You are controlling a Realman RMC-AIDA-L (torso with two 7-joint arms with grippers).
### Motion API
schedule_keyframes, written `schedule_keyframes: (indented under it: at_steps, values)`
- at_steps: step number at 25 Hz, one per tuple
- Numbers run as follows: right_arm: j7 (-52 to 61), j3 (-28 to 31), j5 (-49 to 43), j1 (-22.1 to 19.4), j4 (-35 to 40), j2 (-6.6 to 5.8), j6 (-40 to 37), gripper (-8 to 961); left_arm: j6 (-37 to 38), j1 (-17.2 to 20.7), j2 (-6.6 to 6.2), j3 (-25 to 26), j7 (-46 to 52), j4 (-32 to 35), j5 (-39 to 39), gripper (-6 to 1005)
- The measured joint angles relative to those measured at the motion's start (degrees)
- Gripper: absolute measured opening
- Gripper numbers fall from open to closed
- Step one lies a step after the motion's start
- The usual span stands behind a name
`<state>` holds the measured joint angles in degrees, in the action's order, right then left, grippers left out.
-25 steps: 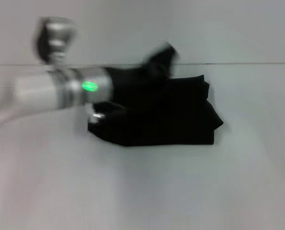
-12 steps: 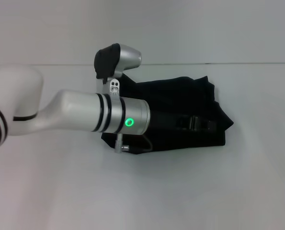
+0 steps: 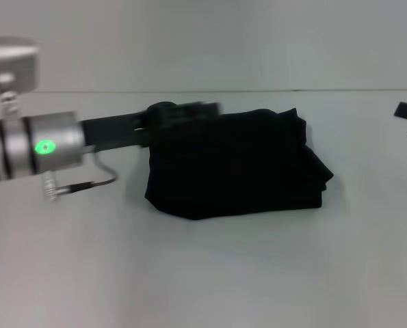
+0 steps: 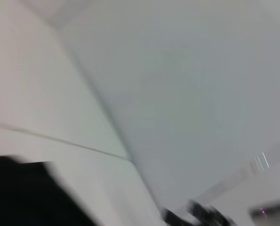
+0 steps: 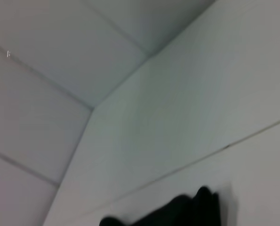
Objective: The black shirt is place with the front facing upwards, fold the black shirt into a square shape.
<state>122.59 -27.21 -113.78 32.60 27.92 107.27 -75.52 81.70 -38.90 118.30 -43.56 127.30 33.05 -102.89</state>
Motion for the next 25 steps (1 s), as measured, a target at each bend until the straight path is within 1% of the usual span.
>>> schedule_keyframes:
  at_steps: [2,5,8,9,11,15,18,22,25]
  values:
    - [3.3,-1.8,-3.6,2.1,0.1,-1.27,-1.3,924,0.1,1.3,-2.68,0.9,3.4,-2.6,-0.2,650]
    - [9.9,-5.0,-9.0,5.9,0.1,-3.04,-2.5,921,1.4,2.2,-5.74,0.6,6.3,-4.0,-1.5,715]
    - [16.6,-7.9,-13.4,9.6,0.3,-4.56,-3.9,919,2.4,2.6,-7.12,0.7,8.6,-3.3,-5.0,780]
    - [18.7,-8.7,-14.8,10.9,0.6,-4.95,-4.7,918,2.4,2.6,-7.38,0.9,8.9,-3.0,-5.8,801]
    - [22.5,-9.6,-17.7,13.0,2.0,-5.20,-6.4,916,2.2,2.8,-7.57,1.2,9.0,-2.2,-6.8,844]
    - [29.8,-10.0,-22.4,16.7,5.5,-4.52,-10.1,913,1.3,3.6,-7.22,1.3,8.0,-0.3,-6.8,952]
    - [33.1,-11.1,-23.6,19.1,5.1,-3.45,-10.2,910,0.4,3.8,-7.12,1.3,7.1,-0.1,-6.8,952]
    - [34.7,-15.0,-23.9,21.6,0.7,-1.31,-5.1,907,-0.7,4.1,-6.82,1.3,6.3,0.0,-6.6,951]
    - [35.1,-17.9,-23.9,23.0,-2.7,-0.17,0.6,905,-1.2,4.2,-6.41,1.5,5.9,0.2,-6.5,951]
